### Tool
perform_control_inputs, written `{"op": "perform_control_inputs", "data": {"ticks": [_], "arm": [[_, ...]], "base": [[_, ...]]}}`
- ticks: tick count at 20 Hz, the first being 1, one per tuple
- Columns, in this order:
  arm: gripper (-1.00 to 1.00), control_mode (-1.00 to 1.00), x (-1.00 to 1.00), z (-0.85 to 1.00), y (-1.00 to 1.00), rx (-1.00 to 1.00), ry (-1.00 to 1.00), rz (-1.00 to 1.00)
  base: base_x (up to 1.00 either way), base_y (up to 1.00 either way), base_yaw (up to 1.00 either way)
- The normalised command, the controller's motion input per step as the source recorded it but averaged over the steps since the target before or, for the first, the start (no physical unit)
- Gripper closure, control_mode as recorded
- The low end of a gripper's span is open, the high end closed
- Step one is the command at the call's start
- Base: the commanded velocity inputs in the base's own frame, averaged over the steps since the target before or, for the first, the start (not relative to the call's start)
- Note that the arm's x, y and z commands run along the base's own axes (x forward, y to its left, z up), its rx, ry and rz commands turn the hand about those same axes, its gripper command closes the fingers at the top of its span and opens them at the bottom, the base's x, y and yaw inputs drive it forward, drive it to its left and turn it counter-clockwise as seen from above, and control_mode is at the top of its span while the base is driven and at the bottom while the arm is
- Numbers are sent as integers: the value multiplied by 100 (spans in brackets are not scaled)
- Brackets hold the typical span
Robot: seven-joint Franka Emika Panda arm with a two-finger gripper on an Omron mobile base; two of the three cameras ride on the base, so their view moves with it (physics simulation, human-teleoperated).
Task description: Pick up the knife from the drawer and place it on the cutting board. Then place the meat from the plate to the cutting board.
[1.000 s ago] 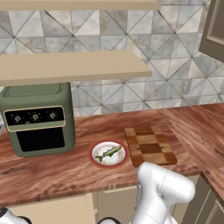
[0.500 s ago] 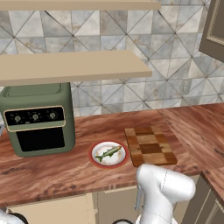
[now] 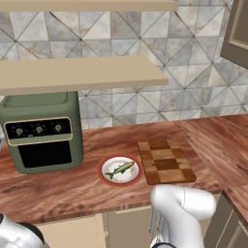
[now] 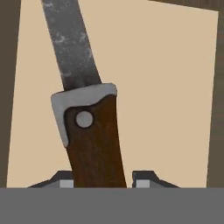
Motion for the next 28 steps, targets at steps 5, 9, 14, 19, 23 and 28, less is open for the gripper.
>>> {"op": "perform_control_inputs", "data": {"ticks": [5,9,14,19,23,28], "arm": [[100,-100,-34,81,-40,3,-15,-5],[100,-100,-56,36,-13,3,-9,-1],[100,-100,-57,54,-7,2,-13,-1],[100,-100,-45,88,-25,0,-16,-5],[100,-100,-25,84,-40,0,-13,-11],[100,-100,-7,60,-52,0,-11,-16]], "base": [[0,0,0],[0,0,0],[0,0,0],[0,0,0],[0,0,0],[0,0,0]]}}
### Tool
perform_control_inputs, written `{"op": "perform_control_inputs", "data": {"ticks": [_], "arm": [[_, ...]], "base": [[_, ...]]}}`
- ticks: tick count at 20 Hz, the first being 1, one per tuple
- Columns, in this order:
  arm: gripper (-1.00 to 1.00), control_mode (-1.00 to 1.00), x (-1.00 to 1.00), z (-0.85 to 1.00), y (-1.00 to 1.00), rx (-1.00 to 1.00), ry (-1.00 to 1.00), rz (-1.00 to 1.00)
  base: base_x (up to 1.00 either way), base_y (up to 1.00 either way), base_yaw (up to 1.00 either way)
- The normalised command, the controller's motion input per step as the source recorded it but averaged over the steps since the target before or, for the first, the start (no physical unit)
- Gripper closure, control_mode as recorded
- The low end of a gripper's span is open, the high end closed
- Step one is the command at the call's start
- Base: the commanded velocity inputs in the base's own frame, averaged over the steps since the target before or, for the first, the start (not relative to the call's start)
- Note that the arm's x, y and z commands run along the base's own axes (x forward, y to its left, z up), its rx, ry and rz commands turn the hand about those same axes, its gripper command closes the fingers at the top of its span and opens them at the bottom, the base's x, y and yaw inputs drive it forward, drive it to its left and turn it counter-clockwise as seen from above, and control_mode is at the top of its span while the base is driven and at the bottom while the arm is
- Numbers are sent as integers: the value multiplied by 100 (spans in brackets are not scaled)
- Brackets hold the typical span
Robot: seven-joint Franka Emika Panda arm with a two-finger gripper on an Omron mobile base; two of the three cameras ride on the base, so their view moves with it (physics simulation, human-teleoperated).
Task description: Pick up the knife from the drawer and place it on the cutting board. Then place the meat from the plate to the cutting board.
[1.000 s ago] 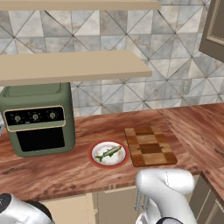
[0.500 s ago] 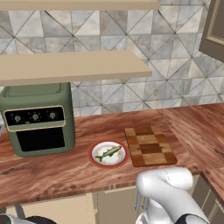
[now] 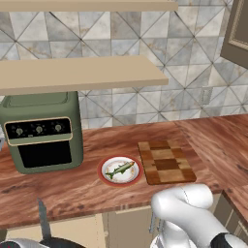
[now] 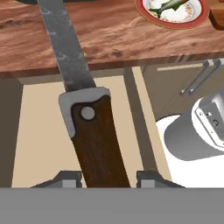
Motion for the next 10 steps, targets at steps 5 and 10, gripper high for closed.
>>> {"op": "perform_control_inputs", "data": {"ticks": [5,10], "arm": [[100,-100,0,31,-54,2,-4,-21],[100,-100,9,29,-53,5,0,-24]], "base": [[0,0,0],[0,0,0]]}}
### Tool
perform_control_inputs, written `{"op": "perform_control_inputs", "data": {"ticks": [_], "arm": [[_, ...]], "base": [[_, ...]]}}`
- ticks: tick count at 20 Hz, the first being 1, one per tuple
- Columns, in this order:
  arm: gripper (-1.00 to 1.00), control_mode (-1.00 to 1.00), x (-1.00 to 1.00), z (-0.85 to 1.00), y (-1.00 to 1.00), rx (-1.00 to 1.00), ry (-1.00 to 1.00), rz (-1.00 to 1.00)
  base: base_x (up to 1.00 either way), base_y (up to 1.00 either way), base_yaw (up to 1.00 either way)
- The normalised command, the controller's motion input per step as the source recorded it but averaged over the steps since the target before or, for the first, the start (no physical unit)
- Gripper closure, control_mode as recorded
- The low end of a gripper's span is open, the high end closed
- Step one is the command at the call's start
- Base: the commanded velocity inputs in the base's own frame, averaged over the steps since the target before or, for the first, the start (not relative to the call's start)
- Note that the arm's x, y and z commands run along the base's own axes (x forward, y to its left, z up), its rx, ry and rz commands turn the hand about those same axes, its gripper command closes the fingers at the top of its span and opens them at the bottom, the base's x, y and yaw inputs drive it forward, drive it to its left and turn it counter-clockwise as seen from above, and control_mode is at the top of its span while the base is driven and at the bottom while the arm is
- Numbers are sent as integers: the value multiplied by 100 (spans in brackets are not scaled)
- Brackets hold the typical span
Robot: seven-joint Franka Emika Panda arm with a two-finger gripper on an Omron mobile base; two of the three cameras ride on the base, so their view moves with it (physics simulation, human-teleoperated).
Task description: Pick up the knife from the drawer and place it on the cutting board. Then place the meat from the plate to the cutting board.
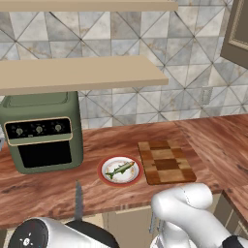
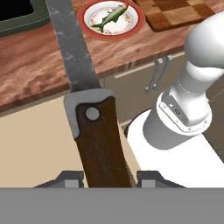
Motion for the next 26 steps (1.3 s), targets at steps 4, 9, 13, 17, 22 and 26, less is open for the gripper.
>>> {"op": "perform_control_inputs", "data": {"ticks": [4,9,13,17,22,26], "arm": [[100,-100,28,10,-65,11,3,-19],[100,-100,16,0,-9,1,1,-2],[100,-100,22,3,-43,4,1,-5],[100,-100,25,0,-50,7,1,-9],[100,-100,26,0,-54,8,0,-8],[100,-100,25,0,-47,6,0,-9]], "base": [[0,0,0],[0,0,0],[0,0,0],[0,0,0],[0,0,0],[0,0,0]]}}
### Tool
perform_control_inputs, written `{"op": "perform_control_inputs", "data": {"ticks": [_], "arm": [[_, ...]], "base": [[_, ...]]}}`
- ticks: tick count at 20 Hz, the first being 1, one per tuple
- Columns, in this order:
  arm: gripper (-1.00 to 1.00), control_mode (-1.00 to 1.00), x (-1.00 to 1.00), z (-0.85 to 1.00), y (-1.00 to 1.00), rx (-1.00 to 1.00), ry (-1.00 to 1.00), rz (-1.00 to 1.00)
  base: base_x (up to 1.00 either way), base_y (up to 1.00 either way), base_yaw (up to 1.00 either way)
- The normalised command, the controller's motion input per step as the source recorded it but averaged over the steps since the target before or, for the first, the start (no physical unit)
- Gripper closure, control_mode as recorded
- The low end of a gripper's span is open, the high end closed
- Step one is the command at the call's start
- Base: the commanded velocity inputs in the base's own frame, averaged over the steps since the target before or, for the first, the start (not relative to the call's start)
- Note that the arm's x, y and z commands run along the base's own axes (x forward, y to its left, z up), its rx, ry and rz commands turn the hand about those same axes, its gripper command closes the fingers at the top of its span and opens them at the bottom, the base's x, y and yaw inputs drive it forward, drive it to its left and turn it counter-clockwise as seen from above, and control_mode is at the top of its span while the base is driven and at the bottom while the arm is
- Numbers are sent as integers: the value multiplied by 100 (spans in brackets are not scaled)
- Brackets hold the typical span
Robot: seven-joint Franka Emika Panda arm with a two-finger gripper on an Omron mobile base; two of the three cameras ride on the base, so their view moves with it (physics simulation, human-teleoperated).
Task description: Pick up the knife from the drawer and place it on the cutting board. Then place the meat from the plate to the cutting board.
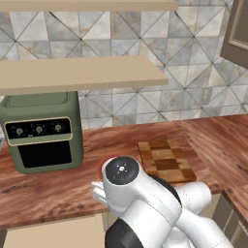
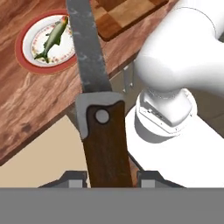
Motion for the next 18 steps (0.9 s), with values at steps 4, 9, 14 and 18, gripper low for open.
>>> {"op": "perform_control_inputs", "data": {"ticks": [4,9,14,18], "arm": [[100,-100,28,3,-23,1,1,-13],[100,-100,40,15,-24,0,4,-15],[100,-100,66,13,-30,0,11,-11],[100,-100,60,1,-45,0,12,-6]], "base": [[0,0,0],[0,0,0],[0,0,0],[0,0,0]]}}
